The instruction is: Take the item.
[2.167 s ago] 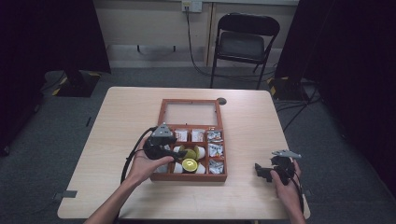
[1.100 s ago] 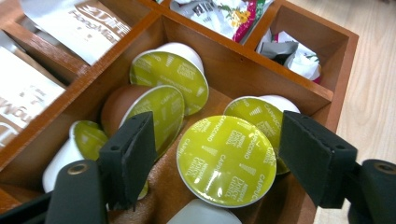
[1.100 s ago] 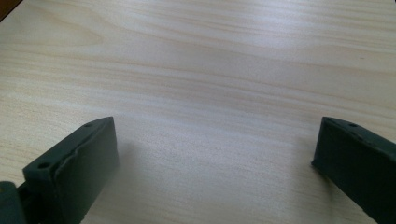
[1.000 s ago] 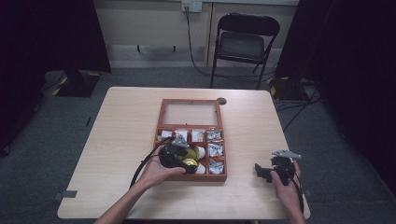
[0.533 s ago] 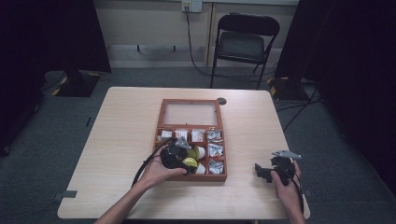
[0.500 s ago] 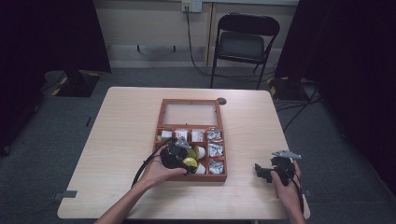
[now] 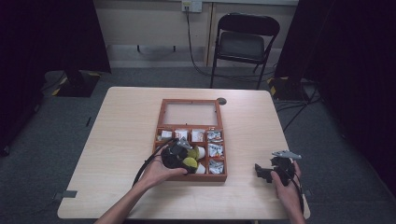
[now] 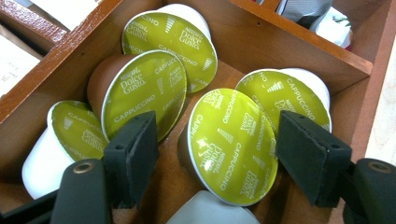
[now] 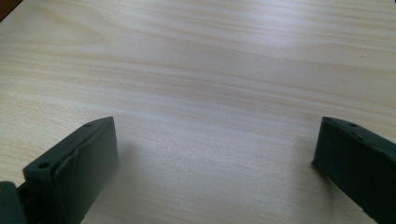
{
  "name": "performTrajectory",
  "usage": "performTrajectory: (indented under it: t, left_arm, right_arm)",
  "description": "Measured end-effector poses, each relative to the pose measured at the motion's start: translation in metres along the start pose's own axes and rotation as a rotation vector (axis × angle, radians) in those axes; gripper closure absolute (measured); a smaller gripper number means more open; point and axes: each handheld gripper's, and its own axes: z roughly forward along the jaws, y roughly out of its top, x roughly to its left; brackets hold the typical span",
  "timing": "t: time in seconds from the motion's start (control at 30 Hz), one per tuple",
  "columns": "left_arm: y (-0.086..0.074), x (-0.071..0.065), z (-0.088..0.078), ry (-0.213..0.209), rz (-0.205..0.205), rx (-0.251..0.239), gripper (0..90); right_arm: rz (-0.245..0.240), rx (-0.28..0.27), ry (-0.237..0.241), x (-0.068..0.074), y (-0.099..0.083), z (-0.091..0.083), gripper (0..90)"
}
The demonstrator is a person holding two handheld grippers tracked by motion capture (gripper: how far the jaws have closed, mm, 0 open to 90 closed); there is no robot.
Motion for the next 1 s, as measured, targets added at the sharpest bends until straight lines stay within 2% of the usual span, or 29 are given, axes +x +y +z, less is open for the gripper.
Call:
performTrajectory:
  t: [0.33, 0.43, 0.8, 1.0]
  left_arm:
    - [0.0027, -0.0044, 0.0057, 0.043, 0.025, 0.064, 36.2]
    - [0.0024, -0.0041, 0.0056, 0.038, 0.014, 0.055, 36.8]
    - [0.0026, -0.0045, 0.0054, 0.051, 0.024, 0.061, 39.2]
    - [0.0013, -0.0026, 0.0032, 0.038, 0.009, 0.031, 39.3]
  right_arm:
    - [0.0, 0.0, 0.0, 0.0001, -0.0001, -0.0001, 0.0]
    - [0.0, 0.0, 0.0, 0.0001, -0.0001, -0.0002, 0.0]
    - [0.002, 0.001, 0.0, 0.0002, -0.0002, -0.0003, 0.0]
    - [0.002, 0.001, 0.0, 0.0003, -0.0002, -0.0003, 0.0]
